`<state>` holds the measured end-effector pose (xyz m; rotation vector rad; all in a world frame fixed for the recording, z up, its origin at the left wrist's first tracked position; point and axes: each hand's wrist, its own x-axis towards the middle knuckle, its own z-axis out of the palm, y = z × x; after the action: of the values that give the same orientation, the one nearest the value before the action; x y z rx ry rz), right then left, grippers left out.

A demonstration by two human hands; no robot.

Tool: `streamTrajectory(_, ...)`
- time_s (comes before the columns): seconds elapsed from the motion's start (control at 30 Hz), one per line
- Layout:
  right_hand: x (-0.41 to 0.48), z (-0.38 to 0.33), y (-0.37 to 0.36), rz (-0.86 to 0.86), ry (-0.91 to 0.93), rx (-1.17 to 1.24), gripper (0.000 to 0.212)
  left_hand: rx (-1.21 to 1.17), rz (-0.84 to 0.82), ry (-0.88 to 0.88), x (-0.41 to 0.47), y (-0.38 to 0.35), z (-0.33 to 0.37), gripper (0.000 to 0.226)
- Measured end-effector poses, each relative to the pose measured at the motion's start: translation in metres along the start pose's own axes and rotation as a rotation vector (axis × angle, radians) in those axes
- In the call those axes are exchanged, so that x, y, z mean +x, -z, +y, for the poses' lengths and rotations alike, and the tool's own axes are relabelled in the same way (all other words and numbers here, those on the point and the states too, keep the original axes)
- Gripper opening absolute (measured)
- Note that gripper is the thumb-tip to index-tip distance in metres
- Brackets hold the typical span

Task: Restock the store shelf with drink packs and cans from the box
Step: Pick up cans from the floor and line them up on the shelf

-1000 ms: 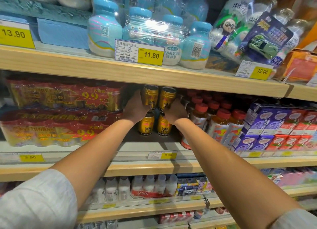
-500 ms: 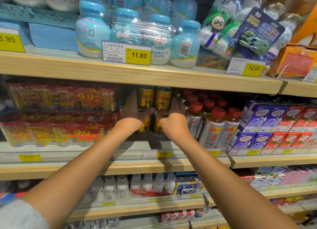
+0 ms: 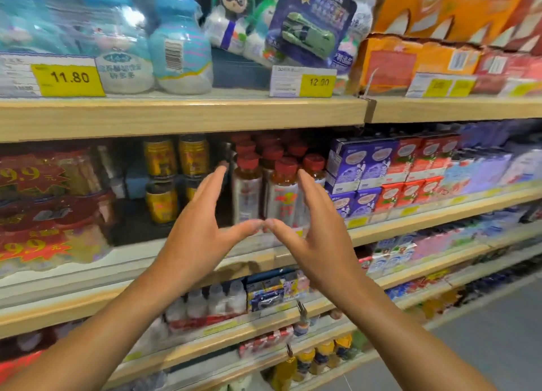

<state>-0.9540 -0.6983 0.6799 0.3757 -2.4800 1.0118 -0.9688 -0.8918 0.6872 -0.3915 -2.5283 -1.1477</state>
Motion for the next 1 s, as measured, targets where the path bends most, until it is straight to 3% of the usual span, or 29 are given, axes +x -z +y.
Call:
streamTrajectory(0.2, -0.044, 0.077, 0.087, 0.108, -0.179, -0.099, 0.092, -0.096, -0.19, -0.167, 0.012, -0.094, 0.065, 0.109)
streamTrajectory(0.57, -0.186, 0.283, 0.228, 0.112, -0.754, -0.365, 0.084, -0.076, -0.651, -0.167, -0.008, -0.332, 0.133, 0.105)
streamTrajectory(0.73, -0.258, 0.376, 0.241, 0.001, -0.993, -0.356, 0.082, -0.013, -0.836, -0.117, -0.041, -0.448, 0.115, 0.109)
streamTrajectory(1.0, -0.346, 0.483, 0.185, -0.009, -1.212, -0.27, 0.082, 0.085, -1.038, -0.066, -0.09, -0.575, 0.033, 0.101)
